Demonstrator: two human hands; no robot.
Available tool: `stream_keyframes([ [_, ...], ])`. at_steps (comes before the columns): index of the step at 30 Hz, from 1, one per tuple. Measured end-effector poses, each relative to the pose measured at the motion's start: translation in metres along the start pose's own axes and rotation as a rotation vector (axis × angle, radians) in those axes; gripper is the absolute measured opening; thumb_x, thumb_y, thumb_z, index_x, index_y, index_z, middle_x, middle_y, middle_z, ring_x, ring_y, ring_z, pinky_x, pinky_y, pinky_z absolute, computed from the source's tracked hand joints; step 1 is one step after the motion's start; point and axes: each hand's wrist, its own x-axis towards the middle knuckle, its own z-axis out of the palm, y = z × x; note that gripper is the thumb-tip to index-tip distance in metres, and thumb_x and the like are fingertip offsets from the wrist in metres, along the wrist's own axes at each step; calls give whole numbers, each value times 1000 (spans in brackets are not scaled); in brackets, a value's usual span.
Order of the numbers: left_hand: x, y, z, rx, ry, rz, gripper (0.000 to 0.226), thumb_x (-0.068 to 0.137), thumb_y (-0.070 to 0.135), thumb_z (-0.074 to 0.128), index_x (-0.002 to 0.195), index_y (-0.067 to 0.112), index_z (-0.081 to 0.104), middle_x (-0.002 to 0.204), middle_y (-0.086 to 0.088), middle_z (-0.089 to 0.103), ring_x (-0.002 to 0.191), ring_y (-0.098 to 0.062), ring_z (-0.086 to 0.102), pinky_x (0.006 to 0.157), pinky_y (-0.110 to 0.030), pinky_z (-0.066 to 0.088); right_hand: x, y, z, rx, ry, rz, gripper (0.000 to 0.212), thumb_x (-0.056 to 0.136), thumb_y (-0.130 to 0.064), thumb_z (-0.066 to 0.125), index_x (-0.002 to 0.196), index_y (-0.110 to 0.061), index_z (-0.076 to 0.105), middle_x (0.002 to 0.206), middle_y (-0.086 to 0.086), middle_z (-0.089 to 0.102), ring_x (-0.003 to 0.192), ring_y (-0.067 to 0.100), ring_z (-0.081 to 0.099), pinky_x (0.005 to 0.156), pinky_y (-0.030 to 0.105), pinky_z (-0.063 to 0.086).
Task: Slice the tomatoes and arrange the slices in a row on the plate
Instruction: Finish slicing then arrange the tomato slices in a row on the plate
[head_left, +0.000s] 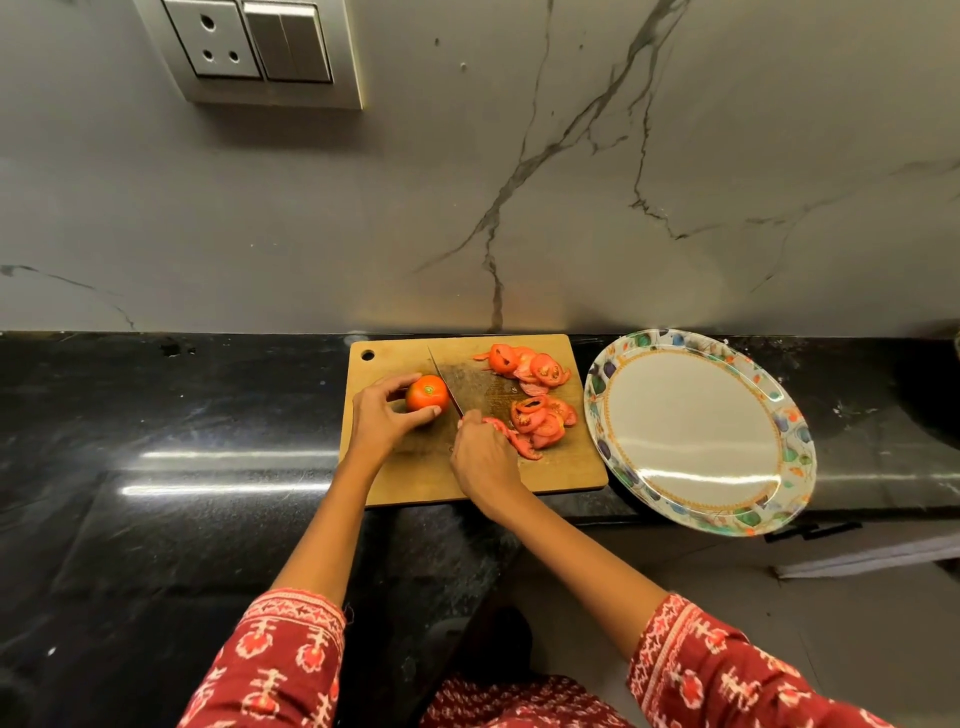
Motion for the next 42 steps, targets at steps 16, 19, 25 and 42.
stream_keyframes([
  [16,2,6,-1,32,-92,-15,54,66,9,81,116,8,62,122,-11,59,114,-20,53,86,-23,44,8,2,4,68,-49,44,26,100,-11,32,120,-1,46,118,20,60,111,36,56,83,40,45],
  [19,1,5,-7,18,-75,-32,54,66,9,82,116,6,62,120,-11,61,111,-22,55,86,-24,45,13,-2,7,94,-82,72,32,100,-13,32,124,2,45,120,22,58,112,37,55,87,41,46],
  [25,-4,0,-14,-2,-29,-87,55,66,9,82,117,6,62,121,-12,61,110,-21,56,86,-24,44,3,10,8,111,-1,19,31,101,-18,29,121,-1,47,114,21,61,108,37,57,80,37,44],
  [42,0,0,-8,-76,-6,-178,53,71,16,79,119,11,60,125,-11,58,110,-22,56,88,-31,48,-64,70,12,-141,-8,-50,32,103,-25,25,117,-7,47,104,12,65,98,31,63,73,36,45],
])
